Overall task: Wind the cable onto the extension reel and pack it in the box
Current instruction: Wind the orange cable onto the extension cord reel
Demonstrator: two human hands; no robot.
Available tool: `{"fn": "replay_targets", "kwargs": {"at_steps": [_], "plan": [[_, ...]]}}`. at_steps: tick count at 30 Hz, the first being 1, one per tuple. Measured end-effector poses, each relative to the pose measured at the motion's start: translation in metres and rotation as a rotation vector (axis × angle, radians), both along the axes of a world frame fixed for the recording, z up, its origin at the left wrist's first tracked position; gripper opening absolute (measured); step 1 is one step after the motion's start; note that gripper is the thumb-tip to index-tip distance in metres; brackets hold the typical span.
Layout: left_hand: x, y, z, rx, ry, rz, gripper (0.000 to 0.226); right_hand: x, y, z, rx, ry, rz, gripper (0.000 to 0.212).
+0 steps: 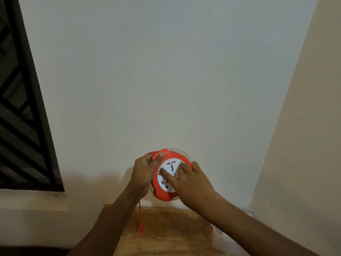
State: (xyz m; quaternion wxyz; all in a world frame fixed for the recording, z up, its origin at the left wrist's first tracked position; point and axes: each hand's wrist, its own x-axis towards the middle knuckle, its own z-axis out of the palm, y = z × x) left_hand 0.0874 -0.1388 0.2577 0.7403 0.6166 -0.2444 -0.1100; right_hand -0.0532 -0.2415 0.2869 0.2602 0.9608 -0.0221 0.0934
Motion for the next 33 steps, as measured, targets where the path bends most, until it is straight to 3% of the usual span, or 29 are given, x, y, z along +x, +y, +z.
{"fn": "replay_targets", "kwargs": {"at_steps": [5, 9, 11, 13, 15, 19, 22, 25, 33], "plan": [[0.000, -0.001, 0.005, -0.039, -0.007, 0.008, 0.028, 0.004, -0.007, -0.003, 0.077, -0.148, 0.028, 0.084], [-0.002, -0.005, 0.007, -0.076, 0.017, 0.002, 0.014, 0.009, 0.002, -0.004, 0.561, -0.371, -0.118, 0.066], [-0.001, -0.005, 0.005, -0.077, 0.025, 0.009, 0.014, 0.012, 0.007, -0.005, 0.863, -0.390, -0.167, 0.064], [0.000, -0.003, 0.003, -0.074, 0.028, 0.013, 0.022, 0.013, 0.011, -0.006, 1.015, -0.331, -0.191, 0.068], [0.001, -0.002, 0.001, -0.071, 0.036, 0.027, 0.030, 0.009, 0.013, -0.009, 0.965, -0.281, -0.198, 0.071], [0.004, 0.002, 0.001, -0.073, 0.060, 0.033, 0.029, -0.002, 0.004, -0.003, 0.496, -0.334, -0.042, 0.055], [0.005, 0.004, 0.002, -0.062, 0.051, 0.022, 0.034, -0.005, -0.002, 0.001, 0.250, -0.249, 0.129, 0.042], [0.004, 0.004, 0.000, -0.050, 0.043, 0.008, 0.035, -0.004, -0.004, 0.002, 0.181, -0.116, 0.180, 0.046], [0.002, 0.002, 0.001, -0.033, 0.023, -0.006, 0.035, -0.007, 0.003, 0.009, 0.043, -0.081, 0.125, 0.049]]}}
